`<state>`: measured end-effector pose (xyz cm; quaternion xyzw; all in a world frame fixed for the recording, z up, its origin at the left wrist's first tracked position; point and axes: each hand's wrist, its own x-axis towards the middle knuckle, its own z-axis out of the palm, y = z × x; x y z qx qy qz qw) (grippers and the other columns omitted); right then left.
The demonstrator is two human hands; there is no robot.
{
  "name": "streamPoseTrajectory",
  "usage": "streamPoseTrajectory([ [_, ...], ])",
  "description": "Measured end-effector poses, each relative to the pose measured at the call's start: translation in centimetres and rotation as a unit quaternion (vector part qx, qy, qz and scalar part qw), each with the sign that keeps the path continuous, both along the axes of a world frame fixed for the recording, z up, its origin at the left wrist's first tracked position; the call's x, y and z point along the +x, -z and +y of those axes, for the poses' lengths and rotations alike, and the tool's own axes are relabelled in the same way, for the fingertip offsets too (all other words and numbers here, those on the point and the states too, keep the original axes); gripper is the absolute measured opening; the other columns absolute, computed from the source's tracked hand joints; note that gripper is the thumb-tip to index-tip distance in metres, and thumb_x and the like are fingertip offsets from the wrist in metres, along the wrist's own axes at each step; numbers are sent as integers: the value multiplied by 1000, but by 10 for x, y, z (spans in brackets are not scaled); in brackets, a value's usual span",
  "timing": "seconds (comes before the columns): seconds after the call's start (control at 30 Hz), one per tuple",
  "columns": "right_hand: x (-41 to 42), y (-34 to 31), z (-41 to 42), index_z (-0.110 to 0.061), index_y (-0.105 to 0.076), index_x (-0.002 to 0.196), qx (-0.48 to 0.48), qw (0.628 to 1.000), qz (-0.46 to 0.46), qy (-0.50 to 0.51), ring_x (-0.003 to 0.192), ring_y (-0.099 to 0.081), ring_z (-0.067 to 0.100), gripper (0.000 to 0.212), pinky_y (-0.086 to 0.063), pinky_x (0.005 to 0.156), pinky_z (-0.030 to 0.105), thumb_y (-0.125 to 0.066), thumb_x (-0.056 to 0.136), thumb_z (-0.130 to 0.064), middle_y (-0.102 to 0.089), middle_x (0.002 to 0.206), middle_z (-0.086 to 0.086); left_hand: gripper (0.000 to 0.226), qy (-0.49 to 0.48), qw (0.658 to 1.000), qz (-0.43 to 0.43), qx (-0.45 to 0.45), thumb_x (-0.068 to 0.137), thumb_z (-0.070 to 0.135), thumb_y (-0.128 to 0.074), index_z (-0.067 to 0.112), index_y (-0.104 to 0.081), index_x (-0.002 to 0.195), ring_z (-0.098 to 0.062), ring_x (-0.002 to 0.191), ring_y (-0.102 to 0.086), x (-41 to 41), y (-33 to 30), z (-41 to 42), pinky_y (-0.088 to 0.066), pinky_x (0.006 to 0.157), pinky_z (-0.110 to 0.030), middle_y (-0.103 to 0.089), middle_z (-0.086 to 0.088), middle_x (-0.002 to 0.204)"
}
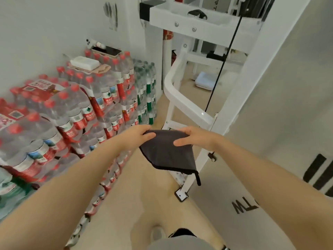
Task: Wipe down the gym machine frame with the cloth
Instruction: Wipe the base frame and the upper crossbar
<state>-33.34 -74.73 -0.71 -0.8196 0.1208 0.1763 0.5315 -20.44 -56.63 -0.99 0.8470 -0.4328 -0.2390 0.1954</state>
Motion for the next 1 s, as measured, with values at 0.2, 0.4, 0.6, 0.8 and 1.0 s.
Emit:
streamPoseTrajectory([
  [0.2,36,1,-41,-12,-64,100,156,969,-61,180,89,-65,13,26,-50,81,22,-63,75,-6,-71,91,-2,7,86,995,59,-7,95,24,-49,20,-50,89,-9,77,-52,68,18,-74,-35,60,-12,-54,11,81],
  [0.4,51,3,-71,-15,-62,95,229,872,-77,425,80,-65,17,12,-52,73,27,-57,85,-10,-70,83,0,5,245,963,112,11,89,14,-56,18,-57,86,-19,88,-59,125,29,-163,-46,79,-27,-63,3,90],
  [0.6,86,-26,-56,-19,-56,94,15,722,-150,675,82,-59,16,13,-49,64,18,-50,91,-8,-61,83,-4,34,386,919,42,-63,92,15,-53,13,-49,126,-17,105,-50,157,18,-235,-38,87,-27,-54,-1,113],
  [0.8,116,-52,-36,-7,-48,96,-379,510,-127,762,65,-47,18,11,-40,59,30,-51,86,-10,-48,72,0,37,482,875,23,-42,92,16,-53,13,-50,128,-26,114,-50,176,24,-278,-39,99,-39,-50,-8,130],
  [1.0,157,24,-42,-3,-55,84,-583,582,67,563,62,-56,26,20,-37,47,28,-70,71,-2,-62,85,10,34,510,859,-10,-36,94,16,-48,13,-50,128,-25,112,-49,192,44,-289,-36,90,-27,-50,-8,128],
])
